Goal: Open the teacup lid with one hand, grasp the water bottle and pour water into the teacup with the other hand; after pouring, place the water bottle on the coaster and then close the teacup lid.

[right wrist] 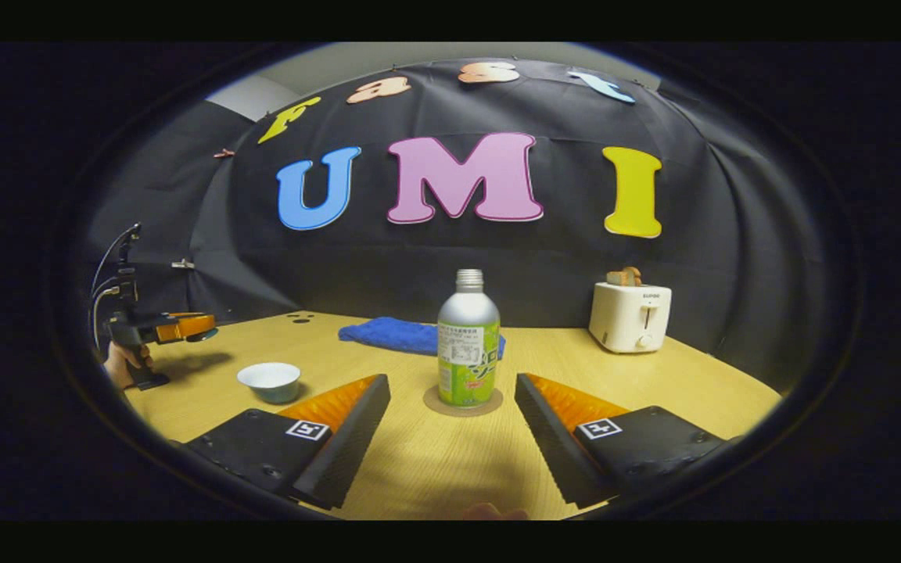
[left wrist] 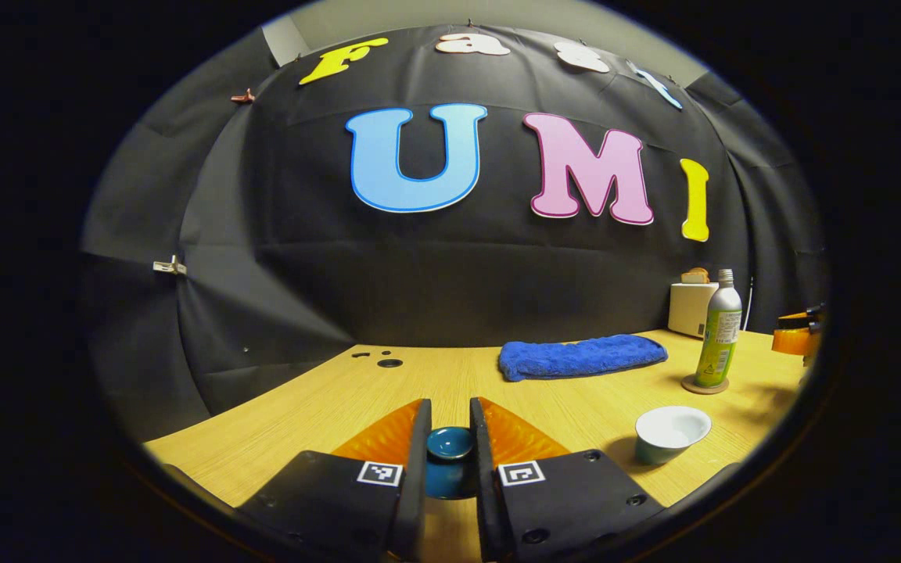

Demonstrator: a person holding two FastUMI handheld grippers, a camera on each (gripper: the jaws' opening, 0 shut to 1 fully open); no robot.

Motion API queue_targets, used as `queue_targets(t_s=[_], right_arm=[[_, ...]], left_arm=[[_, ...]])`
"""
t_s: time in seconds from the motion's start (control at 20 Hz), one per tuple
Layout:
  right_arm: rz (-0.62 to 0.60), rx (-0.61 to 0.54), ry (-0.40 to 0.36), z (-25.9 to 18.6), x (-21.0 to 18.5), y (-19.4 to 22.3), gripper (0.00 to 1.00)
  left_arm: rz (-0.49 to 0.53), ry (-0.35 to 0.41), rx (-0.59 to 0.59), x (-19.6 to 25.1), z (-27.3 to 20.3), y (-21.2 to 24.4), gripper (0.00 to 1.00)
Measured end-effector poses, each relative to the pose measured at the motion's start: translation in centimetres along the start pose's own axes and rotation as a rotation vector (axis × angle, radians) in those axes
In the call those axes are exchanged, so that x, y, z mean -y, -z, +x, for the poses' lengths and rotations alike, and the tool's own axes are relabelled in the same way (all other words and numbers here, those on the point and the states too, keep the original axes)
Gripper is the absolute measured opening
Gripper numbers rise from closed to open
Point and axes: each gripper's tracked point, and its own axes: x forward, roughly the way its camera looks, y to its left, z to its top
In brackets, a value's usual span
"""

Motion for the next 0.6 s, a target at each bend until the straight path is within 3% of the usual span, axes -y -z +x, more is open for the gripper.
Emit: queue_targets(t_s=[0.3,0.6], right_arm=[[0.049,0.004,-0.004,-1.1,0.2,0.4,0.99],[0.019,0.08,0.078,-1.8,1.8,-0.4,0.99]], left_arm=[[-0.008,0.026,-0.012,2.1,0.2,0.1,0.3],[-0.071,0.159,-0.015,8.9,0.1,-1.3,0.3]])
